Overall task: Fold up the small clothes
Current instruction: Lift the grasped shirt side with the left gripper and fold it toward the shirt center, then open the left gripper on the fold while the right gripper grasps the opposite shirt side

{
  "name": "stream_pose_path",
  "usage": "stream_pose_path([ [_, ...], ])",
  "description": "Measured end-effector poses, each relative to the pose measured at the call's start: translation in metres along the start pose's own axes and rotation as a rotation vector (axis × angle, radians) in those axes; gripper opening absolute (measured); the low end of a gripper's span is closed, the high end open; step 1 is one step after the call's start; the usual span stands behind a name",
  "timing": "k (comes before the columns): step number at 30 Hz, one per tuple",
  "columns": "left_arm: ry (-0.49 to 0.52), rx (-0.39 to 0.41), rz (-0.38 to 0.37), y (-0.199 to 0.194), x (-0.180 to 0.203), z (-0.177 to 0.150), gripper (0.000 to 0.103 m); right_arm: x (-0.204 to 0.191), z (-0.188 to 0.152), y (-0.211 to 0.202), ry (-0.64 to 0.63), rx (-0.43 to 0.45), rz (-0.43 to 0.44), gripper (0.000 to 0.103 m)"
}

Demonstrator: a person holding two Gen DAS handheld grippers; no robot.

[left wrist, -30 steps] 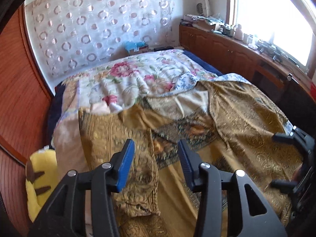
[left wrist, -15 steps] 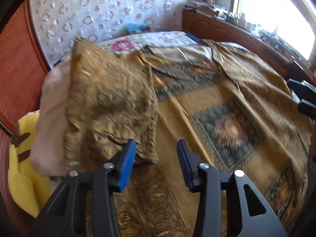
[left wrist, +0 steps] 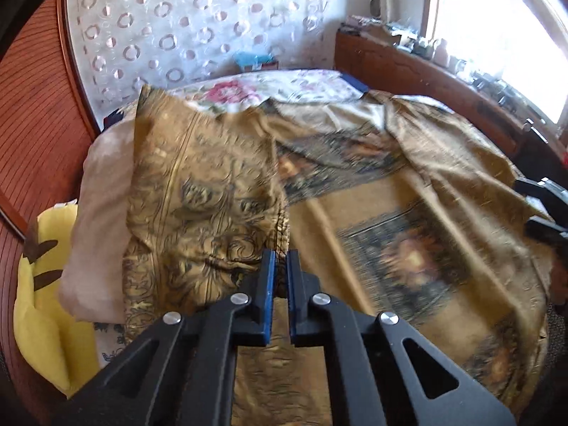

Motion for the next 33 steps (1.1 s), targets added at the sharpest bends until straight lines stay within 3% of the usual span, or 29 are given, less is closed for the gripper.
stream_pose_path([
  [5,0.012,0.014,0.024,-0.003,0.008,0.010,0.004,0.005,0.000,-0.001,0.007,0.004,-0.005,0.097],
  [10,0.006,0.041,-0.002,0.001,0.012,0.011,0.035,0.011,0.000,-0.007,0.025,0.015,0.002,0.097],
  [16,0.006,0.029,-0.040,0.009,0.026,0.004,0.055,0.034,0.002,-0.019,0.045,0.029,-0.038,0.097],
  [23,0.031,-0.025,-0.018,0.024,0.031,-0.007,0.056,0.087,0.005,-0.044,0.066,0.051,-0.139,0.097],
  [29,0.046,-0.031,0.002,0.028,0.031,-0.012,0.057,0.155,-0.002,-0.067,0.120,0.055,-0.265,0.097],
  [33,0.028,-0.035,-0.010,0.029,0.030,-0.013,0.061,0.192,-0.010,-0.076,0.144,0.036,-0.334,0.091],
])
Point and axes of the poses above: each gripper's, at about its wrist camera, not at the fingertips, and y roughly the way its jaws point, x to its right, z to its top, the point moved 9 cm from there along y, roughly the way its jaws point, and after that the axes turned 1 degree about y, right-handed, at the moved point
